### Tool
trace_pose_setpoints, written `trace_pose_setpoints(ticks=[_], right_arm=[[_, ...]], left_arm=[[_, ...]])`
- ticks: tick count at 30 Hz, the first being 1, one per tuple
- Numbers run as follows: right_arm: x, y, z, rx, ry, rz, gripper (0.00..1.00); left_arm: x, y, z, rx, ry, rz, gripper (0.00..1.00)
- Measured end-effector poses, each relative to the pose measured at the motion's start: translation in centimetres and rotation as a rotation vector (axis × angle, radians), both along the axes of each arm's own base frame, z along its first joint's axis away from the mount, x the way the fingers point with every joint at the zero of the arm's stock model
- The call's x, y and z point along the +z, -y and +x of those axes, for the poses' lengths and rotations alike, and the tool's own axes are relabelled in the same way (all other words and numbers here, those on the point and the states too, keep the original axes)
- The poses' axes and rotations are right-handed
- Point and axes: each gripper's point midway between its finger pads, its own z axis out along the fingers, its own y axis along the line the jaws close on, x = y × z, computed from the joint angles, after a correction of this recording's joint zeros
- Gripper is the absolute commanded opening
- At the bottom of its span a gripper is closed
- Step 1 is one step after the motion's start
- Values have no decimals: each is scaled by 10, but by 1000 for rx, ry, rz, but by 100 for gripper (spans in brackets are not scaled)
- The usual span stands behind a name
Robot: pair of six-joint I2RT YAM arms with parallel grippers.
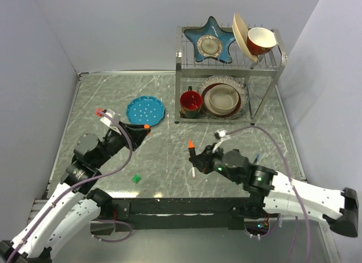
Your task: Insert the pens into the pen caps
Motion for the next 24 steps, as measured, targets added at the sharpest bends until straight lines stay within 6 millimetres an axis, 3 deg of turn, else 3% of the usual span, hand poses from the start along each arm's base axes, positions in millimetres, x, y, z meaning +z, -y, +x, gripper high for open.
trace_pose_setpoints(ticks=[4,6,11,16,24], right_arm=[[-21,-25,0,49,-19,-69,0],[-22,-40,0,78,-13,-85,0],[1,-79,4,135,47,-57,0],[28,-104,11,149,96,0,0],[31,-123,17,155,101,-12,0]], left_arm=[[10,6,-5,-13,-63,-137,1],[10,6,-3,6,-130,-202,1],[0,7,5,67,-312,-315,1],[-15,9,11,120,-456,-394,1],[-12,6,11,151,-509,-469,1]])
